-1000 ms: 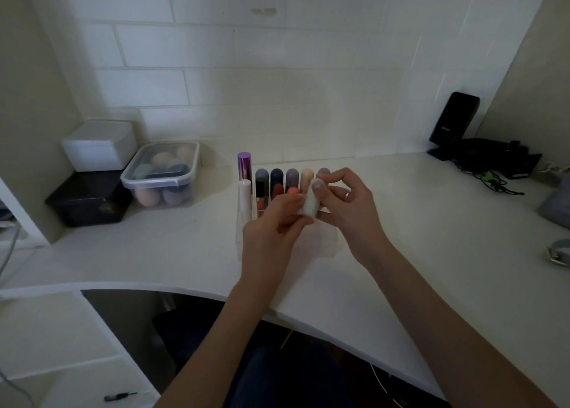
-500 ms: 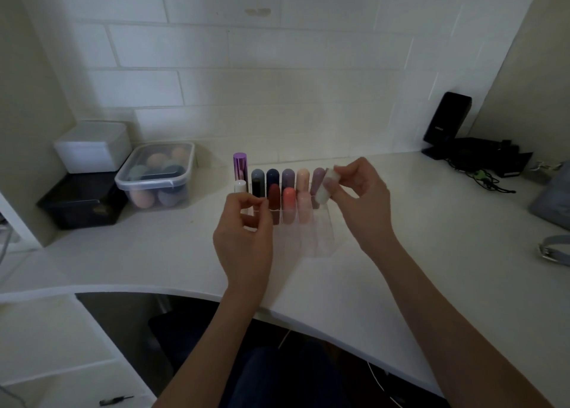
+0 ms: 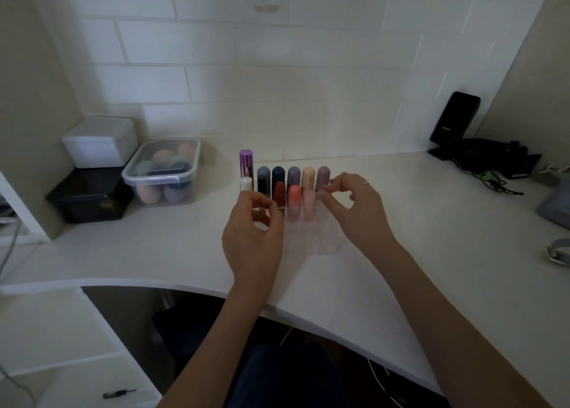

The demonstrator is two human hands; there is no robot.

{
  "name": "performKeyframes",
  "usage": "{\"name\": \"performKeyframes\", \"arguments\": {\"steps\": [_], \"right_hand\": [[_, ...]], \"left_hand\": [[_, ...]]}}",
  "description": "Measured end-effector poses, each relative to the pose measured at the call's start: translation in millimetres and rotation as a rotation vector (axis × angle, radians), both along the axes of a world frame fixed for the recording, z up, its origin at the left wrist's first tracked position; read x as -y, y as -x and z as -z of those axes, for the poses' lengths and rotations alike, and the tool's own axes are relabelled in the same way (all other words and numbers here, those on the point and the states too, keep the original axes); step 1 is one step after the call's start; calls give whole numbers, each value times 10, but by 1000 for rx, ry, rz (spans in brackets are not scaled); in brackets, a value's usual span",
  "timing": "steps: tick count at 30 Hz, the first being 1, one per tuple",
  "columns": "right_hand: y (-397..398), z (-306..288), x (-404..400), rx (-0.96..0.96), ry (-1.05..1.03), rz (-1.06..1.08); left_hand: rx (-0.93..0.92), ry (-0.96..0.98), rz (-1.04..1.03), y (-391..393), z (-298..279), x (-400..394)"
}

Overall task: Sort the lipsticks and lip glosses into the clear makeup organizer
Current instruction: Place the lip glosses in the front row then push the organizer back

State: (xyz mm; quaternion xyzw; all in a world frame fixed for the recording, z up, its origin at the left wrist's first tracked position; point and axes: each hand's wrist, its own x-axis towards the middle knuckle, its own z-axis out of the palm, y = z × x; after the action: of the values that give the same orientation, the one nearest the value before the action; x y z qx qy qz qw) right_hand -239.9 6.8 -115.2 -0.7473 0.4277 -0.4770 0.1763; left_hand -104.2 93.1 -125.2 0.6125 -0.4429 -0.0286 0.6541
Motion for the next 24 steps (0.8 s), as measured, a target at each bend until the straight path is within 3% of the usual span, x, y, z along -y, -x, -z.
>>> {"name": "performKeyframes", "arguments": {"steps": [4, 7, 9, 14, 24], "right_hand": [[-37, -34, -75, -34, -122, 1], [42, -143, -86, -126, -454, -111], [124, -184, -64, -282, -629, -152], [169, -195, -92, -357, -826, -240], [-260, -17, 172, -259, -615, -283]], "left_hand": [[260, -177, 75, 11, 0, -8], [676, -197, 118, -12, 57, -7], [798, -250, 158, -39, 101, -18], [915, -292, 175, -76, 191, -14], [945, -416, 283, -455, 93, 370]]}}
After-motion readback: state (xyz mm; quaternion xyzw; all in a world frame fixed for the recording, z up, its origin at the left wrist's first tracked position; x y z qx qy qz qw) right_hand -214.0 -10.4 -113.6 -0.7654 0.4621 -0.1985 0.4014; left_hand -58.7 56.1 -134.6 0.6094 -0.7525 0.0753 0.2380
